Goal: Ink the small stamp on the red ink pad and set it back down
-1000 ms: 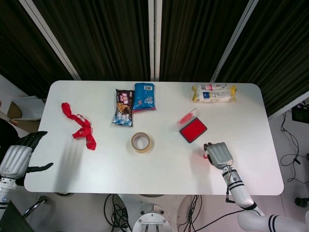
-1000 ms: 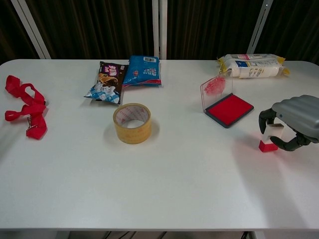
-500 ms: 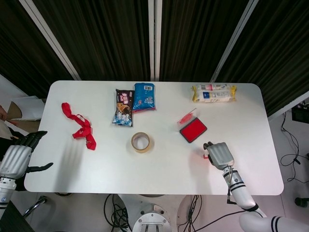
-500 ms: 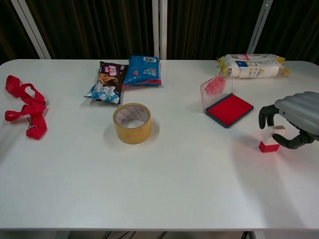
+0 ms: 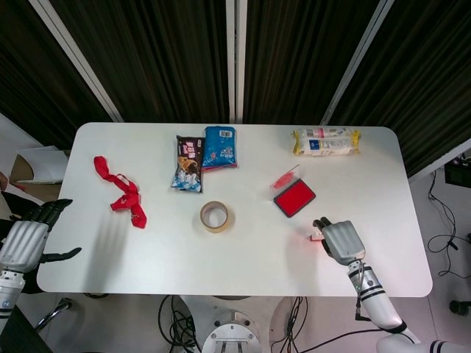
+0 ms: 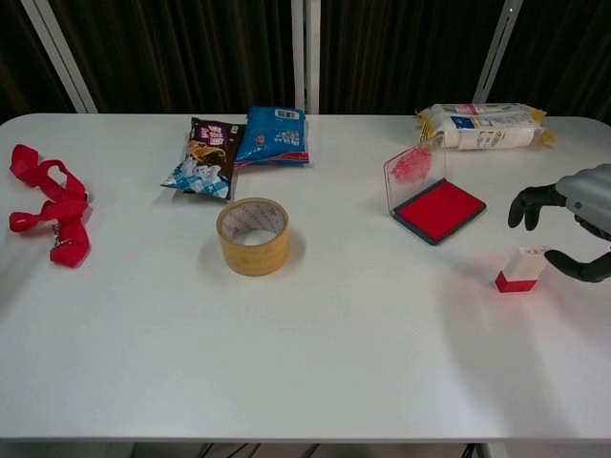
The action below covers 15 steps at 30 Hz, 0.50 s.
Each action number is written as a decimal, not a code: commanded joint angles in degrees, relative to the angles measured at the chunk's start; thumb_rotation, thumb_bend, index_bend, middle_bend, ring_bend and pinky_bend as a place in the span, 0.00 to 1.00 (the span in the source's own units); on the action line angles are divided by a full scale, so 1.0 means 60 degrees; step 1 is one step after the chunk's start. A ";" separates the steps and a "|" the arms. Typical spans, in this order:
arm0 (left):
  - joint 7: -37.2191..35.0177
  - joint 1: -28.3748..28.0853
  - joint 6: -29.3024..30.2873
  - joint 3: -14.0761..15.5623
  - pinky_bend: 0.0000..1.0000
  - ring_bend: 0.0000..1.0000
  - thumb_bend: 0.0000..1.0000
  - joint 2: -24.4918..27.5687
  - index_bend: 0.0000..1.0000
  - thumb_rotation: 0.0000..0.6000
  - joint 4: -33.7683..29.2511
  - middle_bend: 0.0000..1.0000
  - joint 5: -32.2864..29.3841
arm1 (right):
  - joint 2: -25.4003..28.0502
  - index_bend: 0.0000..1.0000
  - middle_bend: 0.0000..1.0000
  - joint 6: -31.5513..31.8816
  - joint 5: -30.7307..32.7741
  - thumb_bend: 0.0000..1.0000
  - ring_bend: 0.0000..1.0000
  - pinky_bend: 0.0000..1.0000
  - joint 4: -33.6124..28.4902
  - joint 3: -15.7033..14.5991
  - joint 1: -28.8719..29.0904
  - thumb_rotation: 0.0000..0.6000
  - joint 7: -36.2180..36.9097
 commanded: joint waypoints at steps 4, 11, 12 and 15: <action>0.0163 0.0027 0.0081 -0.0007 0.25 0.14 0.06 0.0126 0.11 0.77 -0.0234 0.13 0.0031 | 0.1193 0.20 0.24 0.3283 -0.2469 0.30 0.72 0.90 -0.0469 -0.0188 -0.1345 1.00 0.2106; 0.0481 0.0029 0.0229 -0.0082 0.25 0.14 0.06 0.0305 0.11 0.77 -0.0548 0.13 0.0079 | 0.2088 0.00 0.00 0.5037 -0.2138 0.13 0.00 0.00 0.0571 0.0059 -0.2649 1.00 0.3357; 0.0519 0.0030 0.0241 -0.0081 0.25 0.14 0.06 0.0310 0.11 0.76 -0.0583 0.13 0.0092 | 0.2132 0.00 0.00 0.4980 -0.1988 0.13 0.00 0.00 0.0644 0.0080 -0.2724 1.00 0.3643; 0.0674 0.0038 0.0283 -0.0089 0.25 0.14 0.06 0.0358 0.11 0.77 -0.0721 0.13 0.0119 | 0.2255 0.00 0.00 0.4629 -0.1613 0.13 0.00 0.00 0.0815 0.0112 -0.2859 1.00 0.4216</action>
